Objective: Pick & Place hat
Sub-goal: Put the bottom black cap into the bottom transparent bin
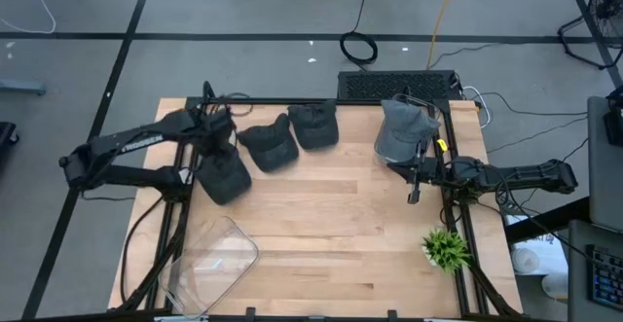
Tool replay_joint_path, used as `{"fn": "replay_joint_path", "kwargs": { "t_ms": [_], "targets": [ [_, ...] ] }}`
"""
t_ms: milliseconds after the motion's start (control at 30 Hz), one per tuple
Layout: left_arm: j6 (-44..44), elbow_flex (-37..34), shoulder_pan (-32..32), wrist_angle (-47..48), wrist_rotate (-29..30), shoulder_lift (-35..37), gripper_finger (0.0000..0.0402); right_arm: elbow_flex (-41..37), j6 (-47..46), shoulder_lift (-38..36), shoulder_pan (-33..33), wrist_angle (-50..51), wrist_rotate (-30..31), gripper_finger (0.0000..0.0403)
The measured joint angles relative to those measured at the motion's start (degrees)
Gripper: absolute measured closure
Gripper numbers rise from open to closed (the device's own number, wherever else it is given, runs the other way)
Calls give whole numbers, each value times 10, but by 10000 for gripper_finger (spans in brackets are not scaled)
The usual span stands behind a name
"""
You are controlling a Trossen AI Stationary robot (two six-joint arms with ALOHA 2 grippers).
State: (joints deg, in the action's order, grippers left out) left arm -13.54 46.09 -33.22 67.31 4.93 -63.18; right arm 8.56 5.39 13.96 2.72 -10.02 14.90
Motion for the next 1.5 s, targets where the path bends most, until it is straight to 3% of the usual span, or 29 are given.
{"fn": "replay_joint_path", "kwargs": {
  "t_ms": [300,733,867,1033,1233,1500],
  "targets": [
    [61,0,-129,3,-8,-9,146,0,0,0,0,0,0,403],
    [35,-45,-154,-6,-59,-43,153,0,0,0,0,0,0,403],
    [60,-46,-156,-6,-111,-57,162,0,0,0,0,0,0,403],
    [60,-46,-156,-5,-207,-57,224,0,0,0,0,0,0,403],
    [80,-46,-156,-1,-217,-52,381,0,0,0,0,0,0,403],
    [125,-13,-139,18,-194,25,397,0,0,0,0,0,0,403]
  ]
}}
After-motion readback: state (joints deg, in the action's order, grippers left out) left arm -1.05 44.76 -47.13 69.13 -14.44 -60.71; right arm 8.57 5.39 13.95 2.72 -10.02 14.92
